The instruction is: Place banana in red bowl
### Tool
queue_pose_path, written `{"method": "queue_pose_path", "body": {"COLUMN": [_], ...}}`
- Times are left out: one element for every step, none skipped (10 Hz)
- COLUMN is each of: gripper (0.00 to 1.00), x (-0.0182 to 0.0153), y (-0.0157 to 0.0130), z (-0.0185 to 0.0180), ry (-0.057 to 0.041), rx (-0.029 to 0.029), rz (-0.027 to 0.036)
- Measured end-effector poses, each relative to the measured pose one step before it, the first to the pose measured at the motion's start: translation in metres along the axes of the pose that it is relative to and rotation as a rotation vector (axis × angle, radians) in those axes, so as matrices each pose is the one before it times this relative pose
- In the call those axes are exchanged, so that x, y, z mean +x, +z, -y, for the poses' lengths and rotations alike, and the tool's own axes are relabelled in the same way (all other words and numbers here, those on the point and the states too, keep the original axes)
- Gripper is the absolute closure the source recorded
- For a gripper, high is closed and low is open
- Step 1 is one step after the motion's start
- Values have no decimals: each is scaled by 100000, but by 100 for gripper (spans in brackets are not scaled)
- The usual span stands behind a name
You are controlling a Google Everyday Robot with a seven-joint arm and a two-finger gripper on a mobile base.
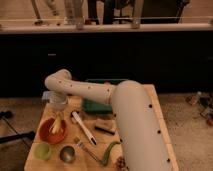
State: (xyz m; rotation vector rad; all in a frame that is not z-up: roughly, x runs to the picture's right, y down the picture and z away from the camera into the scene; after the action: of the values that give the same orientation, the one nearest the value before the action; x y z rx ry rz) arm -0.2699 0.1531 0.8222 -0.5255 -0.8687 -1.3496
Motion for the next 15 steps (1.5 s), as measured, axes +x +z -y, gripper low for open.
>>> {"method": "queue_pose_path", "body": {"gripper": [90,81,71,59,50,41,29,23,20,20,20,20,20,20,20], "x": [67,-1,-23,-22,2,10,12,-7,-8,-1,-7,0,-2,-5,0], "y": [10,42,16,7,22,-15,-9,5,8,1,23,-3,3,5,-3], "z": [-171,-33,49,57,-15,-15,-19,15,15,4,12,5,-2,12,4], "ry": [308,36,-78,-90,6,37,33,-17,-26,-1,-17,-3,0,-20,-4], "rx": [47,-49,-8,-2,-34,21,14,-4,-2,5,-1,6,-8,-5,8], "rz": [32,60,23,9,15,-20,-14,10,14,1,30,-5,8,2,0]}}
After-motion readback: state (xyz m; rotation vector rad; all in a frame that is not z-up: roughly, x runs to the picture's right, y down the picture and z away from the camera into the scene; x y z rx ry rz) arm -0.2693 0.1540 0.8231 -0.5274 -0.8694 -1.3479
